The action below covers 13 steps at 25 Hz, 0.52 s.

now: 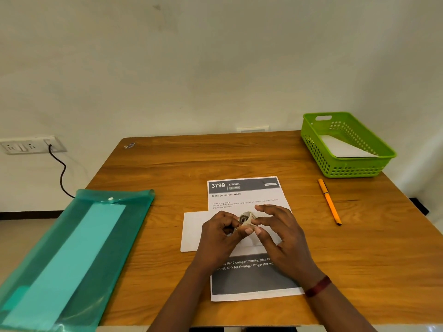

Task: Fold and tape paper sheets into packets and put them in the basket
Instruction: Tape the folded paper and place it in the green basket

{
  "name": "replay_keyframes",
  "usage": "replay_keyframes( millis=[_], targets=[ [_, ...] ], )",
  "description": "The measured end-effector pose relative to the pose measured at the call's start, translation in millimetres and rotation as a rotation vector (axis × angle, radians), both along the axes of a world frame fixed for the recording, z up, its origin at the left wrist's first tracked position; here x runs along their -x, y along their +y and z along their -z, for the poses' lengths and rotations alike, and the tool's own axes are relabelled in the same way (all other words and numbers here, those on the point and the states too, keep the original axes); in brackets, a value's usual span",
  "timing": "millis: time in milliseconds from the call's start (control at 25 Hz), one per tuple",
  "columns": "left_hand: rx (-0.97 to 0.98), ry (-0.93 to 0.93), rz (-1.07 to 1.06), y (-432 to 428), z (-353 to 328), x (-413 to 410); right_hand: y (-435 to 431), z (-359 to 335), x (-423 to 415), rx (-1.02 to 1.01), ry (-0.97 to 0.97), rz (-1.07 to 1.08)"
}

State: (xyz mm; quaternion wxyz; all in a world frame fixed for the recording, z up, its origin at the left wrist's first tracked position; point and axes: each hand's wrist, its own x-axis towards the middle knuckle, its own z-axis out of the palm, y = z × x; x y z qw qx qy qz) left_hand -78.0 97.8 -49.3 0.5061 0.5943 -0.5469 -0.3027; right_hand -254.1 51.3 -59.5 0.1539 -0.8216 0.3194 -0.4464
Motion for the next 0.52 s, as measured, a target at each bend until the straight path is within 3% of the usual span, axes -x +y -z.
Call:
replay_keyframes(
  millis=[280,520],
  targets=[
    [0.005,-0.034,0.016,-0.7,3.5,-1.1,1.2,0.3,-1.4,0.129,0.041,0.062],
    [-0.032,-0.007,0.076,-1.0,2.4,-4.4,0.1,-0.6,-0.5,0.015,-0.053,0.066]
  ],
)
